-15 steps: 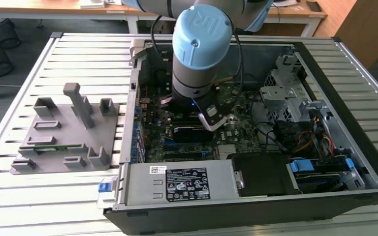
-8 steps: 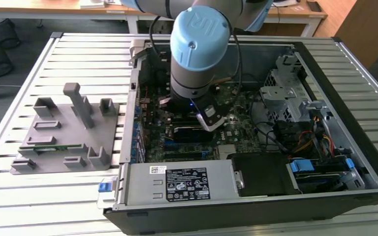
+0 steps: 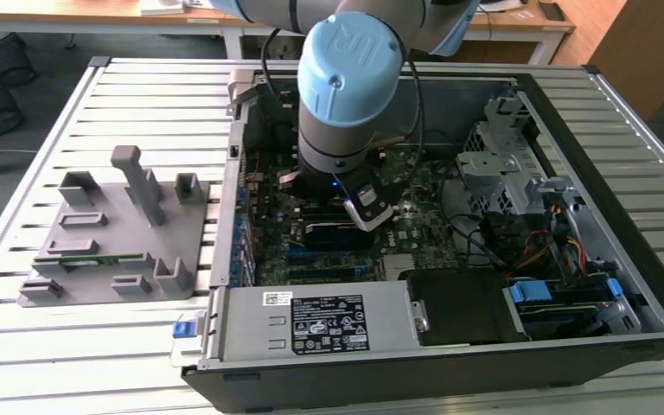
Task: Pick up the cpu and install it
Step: 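Install the second cpu locking lever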
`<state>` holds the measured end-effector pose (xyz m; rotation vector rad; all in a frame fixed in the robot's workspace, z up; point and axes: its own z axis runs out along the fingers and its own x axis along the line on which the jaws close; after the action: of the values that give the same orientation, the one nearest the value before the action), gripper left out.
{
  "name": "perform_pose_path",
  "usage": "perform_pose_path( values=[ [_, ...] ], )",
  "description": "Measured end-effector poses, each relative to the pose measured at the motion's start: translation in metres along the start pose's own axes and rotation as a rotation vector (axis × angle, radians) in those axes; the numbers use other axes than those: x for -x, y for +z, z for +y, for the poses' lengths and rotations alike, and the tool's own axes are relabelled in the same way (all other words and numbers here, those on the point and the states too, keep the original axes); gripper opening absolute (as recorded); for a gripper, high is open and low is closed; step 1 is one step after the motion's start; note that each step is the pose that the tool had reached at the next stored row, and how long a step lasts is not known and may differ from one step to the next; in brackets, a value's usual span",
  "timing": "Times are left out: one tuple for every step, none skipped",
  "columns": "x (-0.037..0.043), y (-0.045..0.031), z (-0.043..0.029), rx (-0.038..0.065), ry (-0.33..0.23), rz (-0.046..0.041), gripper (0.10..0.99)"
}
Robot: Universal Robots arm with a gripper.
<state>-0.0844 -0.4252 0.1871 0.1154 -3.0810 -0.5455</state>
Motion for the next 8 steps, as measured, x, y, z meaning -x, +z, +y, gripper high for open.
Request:
perform_pose_path(
  values=[
    [0.0000, 0.0003, 0.0002, 0.001, 0.000, -0.0001, 0.106],
    [0.0000, 0.0005, 0.0003, 0.002, 0.000, -0.0001, 0.106],
    [0.0000, 0.0007, 0.0004, 0.003, 0.000, -0.0003, 0.106],
    [0.0000, 0.0009, 0.0005, 0.004, 0.000, -0.0004, 0.106],
    [0.0000, 0.0010, 0.0006, 0.005, 0.000, -0.0004, 0.106],
    [0.0000, 0.0010, 0.0006, 0.005, 0.000, -0.0005, 0.106],
    [0.0000, 0.0010, 0.0007, 0.006, 0.000, -0.0005, 0.106],
    [0.0000, 0.0010, 0.0008, 0.006, 0.000, -0.0004, 0.106]
  ],
)
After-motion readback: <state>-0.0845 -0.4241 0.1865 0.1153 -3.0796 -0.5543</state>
